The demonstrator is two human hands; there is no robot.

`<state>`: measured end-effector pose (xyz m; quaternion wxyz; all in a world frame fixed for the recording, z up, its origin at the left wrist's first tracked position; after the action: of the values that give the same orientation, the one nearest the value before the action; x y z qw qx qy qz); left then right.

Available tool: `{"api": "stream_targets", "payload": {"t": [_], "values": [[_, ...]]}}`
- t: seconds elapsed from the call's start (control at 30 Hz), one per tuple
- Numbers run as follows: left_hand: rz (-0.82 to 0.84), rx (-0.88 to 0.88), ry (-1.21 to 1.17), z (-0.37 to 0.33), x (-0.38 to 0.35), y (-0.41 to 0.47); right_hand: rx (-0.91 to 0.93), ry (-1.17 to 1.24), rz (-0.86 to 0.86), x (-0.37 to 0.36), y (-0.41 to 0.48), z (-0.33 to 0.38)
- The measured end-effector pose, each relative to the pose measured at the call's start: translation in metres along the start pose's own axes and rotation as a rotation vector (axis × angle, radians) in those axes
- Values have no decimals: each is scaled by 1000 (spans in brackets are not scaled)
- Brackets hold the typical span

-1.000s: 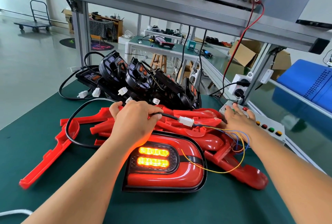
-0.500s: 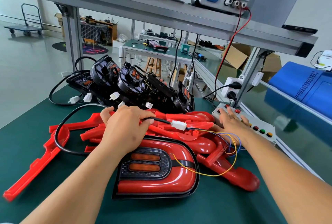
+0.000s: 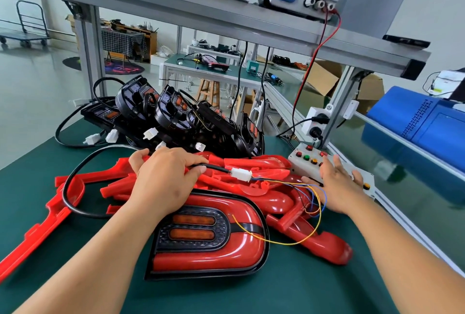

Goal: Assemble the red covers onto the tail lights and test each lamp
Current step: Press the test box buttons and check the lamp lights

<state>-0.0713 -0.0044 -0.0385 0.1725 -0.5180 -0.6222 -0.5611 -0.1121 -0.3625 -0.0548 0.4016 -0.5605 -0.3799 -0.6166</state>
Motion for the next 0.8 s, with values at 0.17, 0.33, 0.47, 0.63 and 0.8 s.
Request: {"api": "stream_targets", "payload": {"t": [0.17, 0.33, 0.47, 0.63, 0.8], "values": [[9, 12, -19, -1, 2, -1, 62, -36, 20, 5, 3, 14], [22, 1, 0, -3, 4, 0, 56, -97, 72, 6, 7, 18], [11, 1, -9, -3, 6, -1, 59, -109, 85, 7, 8, 18], [1, -1, -16, -3, 6, -1, 50, -118, 98, 7, 8, 20], [-2, -8, -11, -2, 5, -1, 47, -109, 76, 5, 9, 19]]}}
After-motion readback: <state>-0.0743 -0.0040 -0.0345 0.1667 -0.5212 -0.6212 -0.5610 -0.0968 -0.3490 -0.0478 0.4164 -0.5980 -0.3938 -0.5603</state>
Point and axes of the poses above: each hand's wrist, its own y-axis towards the middle knuckle, its own x-axis out of the back of the hand, z = x × y, the point moved 3 cm from there along y, towards the middle knuckle, and after that the axes turned 9 degrees about y, right-handed, at the moved point
